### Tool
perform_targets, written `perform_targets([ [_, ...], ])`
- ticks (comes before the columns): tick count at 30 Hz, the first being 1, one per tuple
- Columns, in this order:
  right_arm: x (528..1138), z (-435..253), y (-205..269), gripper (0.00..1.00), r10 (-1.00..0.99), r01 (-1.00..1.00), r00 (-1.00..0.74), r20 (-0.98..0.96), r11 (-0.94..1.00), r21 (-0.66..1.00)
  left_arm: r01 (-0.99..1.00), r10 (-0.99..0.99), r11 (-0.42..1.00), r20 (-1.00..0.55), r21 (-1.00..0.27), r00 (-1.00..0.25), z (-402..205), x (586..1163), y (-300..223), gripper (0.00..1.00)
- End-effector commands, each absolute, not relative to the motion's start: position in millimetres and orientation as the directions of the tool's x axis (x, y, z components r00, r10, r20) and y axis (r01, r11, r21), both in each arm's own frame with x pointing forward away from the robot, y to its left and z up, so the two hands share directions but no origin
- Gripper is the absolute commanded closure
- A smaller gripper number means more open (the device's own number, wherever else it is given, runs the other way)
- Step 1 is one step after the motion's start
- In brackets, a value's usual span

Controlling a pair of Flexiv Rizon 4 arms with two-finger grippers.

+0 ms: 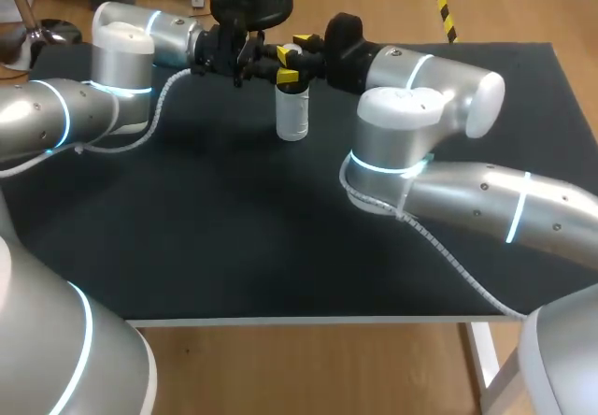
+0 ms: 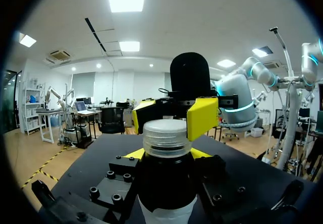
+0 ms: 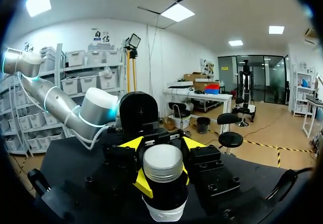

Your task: Unscrew the bottle cap

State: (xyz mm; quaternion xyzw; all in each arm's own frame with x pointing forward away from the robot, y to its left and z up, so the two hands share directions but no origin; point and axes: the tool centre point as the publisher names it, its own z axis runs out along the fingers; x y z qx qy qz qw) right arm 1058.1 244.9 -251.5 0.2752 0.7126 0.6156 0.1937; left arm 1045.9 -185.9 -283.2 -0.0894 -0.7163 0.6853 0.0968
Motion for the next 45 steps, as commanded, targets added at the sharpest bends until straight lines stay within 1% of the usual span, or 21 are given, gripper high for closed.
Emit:
perform_targets([
  [1, 1059.2, -252.7, 241.6, 0.69, 0.626, 0.155, -0.777, 0.066, 0.088, 0.984, -0.006, 0.269, 0.043, 0.017, -0.999, -0.963, -284.0, 1049.7, -186.6, 1.0],
  [3, 1060.0, -253.5, 241.0, 0.86, 0.625, 0.156, -0.778, 0.07, 0.084, 0.984, -0.006, 0.269, 0.043, 0.017, -0.999, -0.963, -284.0, 1049.7, -186.6, 1.0],
  [5, 1060.4, -254.5, 240.0, 1.0, 0.622, 0.157, -0.78, 0.074, 0.08, 0.984, -0.006, 0.269, 0.043, 0.017, -0.999, -0.963, -284.0, 1049.7, -186.6, 1.0],
  [11, 1061.3, -256.4, 236.7, 1.0, 0.581, 0.154, -0.809, 0.091, 0.06, 0.986, -0.006, 0.269, 0.043, 0.017, -0.999, -0.963, -284.0, 1049.7, -186.6, 1.0],
  [25, 1063.9, -258.1, 231.3, 1.0, 0.369, 0.107, -0.925, 0.089, 0.029, 0.994, -0.006, 0.269, 0.043, 0.017, -0.999, -0.963, -284.0, 1049.7, -186.6, 1.0],
  [36, 1063.1, -253.5, 236.5, 1.0, 0.101, 0.041, -0.994, 0.039, 0.014, 0.999, -0.006, 0.269, 0.043, 0.017, -0.999, -0.963, -284.0, 1049.7, -186.6, 1.0],
  [45, 1058.9, -250.7, 245.7, 1.0, -0.159, 0.013, -0.987, 0.011, -0.011, 1.0, -0.006, 0.269, 0.043, 0.017, -0.999, -0.963, -284.0, 1049.7, -186.6, 1.0],
])
